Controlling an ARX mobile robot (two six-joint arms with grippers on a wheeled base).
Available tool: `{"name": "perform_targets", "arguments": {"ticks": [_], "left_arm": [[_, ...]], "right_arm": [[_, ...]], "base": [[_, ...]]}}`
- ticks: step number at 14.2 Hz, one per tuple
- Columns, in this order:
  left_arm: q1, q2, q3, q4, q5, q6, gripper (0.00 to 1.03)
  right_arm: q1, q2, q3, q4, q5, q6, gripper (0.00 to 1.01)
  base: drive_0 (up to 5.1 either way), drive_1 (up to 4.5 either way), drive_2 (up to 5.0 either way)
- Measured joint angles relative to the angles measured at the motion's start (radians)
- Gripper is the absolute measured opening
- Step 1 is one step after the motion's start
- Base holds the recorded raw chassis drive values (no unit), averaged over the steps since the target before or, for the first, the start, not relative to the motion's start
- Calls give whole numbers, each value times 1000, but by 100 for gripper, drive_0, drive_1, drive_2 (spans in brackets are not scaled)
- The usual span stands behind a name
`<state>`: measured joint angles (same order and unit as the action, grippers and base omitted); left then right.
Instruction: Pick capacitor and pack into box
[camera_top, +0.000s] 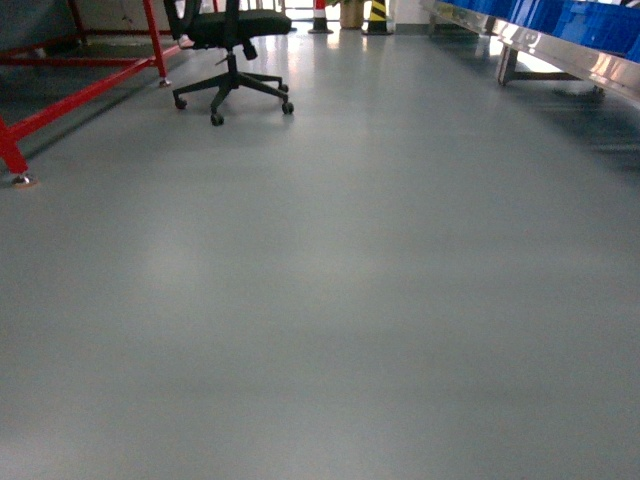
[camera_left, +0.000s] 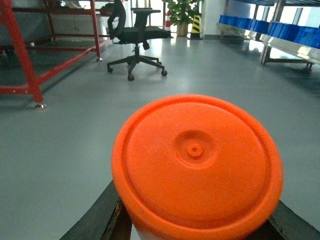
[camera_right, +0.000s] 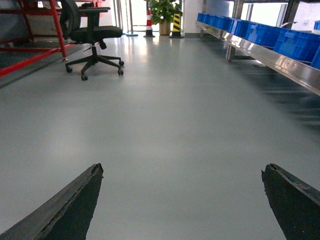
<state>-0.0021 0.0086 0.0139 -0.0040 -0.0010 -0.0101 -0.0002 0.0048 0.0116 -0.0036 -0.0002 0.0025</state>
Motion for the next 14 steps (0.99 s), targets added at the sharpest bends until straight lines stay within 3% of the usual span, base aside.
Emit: {"name": "perform_targets", "arguments": {"ticks": [14], "left_arm": [[0,0,0,-1,1,0,44]], "right_arm": [[0,0,0,-1,0,0,98]], "base": [[-495,248,248]]}}
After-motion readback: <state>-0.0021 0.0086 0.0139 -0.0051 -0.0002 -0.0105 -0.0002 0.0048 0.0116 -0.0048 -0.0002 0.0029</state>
